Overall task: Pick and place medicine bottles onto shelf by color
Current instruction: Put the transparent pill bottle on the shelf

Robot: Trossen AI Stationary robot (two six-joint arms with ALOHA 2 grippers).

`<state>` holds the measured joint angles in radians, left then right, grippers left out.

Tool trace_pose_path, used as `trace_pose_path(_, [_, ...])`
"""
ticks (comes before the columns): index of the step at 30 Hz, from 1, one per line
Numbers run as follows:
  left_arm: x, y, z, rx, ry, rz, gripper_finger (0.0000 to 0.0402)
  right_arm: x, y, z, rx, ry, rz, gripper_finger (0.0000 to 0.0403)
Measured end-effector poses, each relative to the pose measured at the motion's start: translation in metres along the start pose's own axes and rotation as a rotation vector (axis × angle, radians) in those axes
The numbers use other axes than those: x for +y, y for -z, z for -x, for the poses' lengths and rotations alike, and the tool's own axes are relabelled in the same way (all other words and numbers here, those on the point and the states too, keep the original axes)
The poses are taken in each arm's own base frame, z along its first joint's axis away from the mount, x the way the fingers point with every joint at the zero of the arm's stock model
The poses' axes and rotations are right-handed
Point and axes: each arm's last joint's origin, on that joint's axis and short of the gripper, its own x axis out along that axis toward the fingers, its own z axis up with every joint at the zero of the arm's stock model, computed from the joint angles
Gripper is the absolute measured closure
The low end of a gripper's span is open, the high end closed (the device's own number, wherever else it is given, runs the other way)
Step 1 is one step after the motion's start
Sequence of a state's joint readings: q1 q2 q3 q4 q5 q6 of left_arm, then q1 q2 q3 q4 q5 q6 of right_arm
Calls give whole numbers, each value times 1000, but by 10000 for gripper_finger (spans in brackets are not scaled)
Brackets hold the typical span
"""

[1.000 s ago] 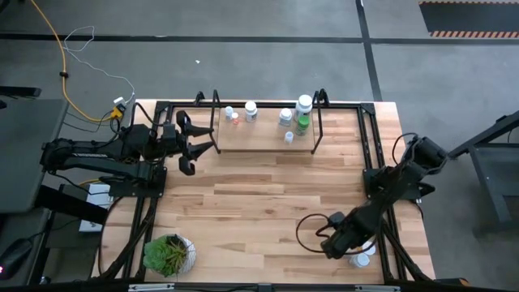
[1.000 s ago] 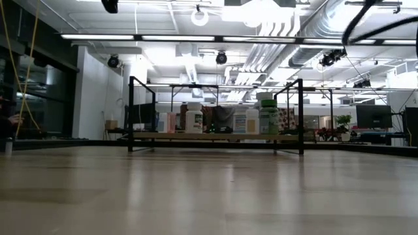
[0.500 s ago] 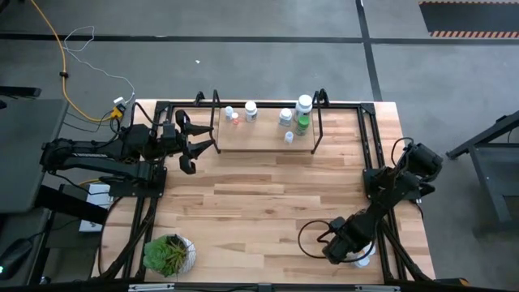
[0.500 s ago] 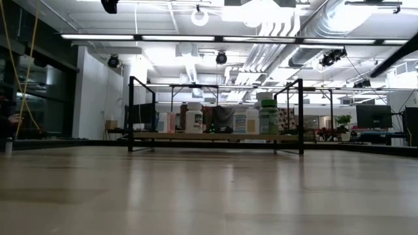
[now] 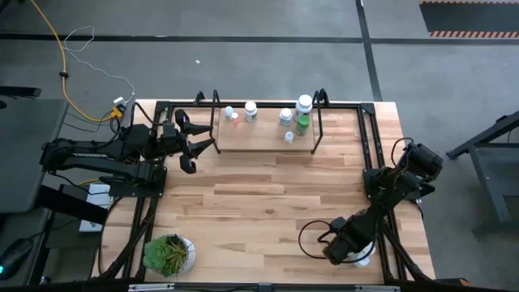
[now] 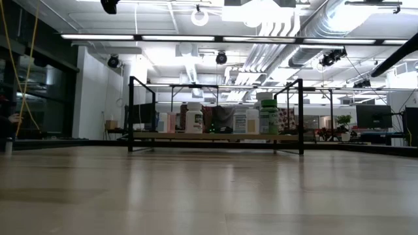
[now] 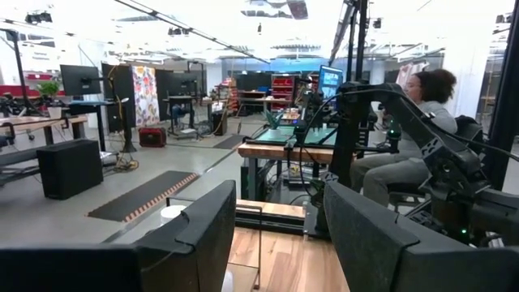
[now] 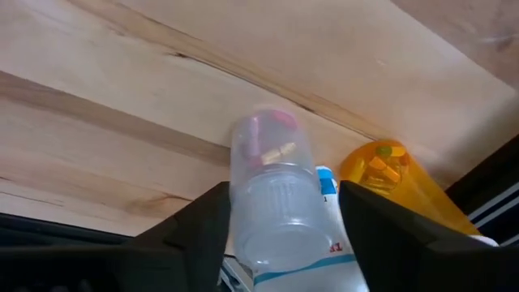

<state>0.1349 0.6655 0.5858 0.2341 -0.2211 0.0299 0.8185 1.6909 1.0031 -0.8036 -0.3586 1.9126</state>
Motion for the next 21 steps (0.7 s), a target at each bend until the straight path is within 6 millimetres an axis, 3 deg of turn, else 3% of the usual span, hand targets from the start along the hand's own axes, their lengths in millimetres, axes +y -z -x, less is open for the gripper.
trace_pose_path(6, [0,0,0,0,-4,0,222,0,1,3,5,-13,13,268])
trace_pose_path(9, [0,0,0,0,-4,0,222,-2,3,10,5,-37,23,285])
trace_pose_path(15, [0,0,0,0,-13,0,222,2,6,56,-116,-205,100,283])
trace_pose_path(18, [1,0,0,0,-23,0,222,16,-13,86,-253,-328,135,281])
trace_pose_path(21, [1,0,0,-1,-26,0,222,30,-51,115,-348,-373,196,282])
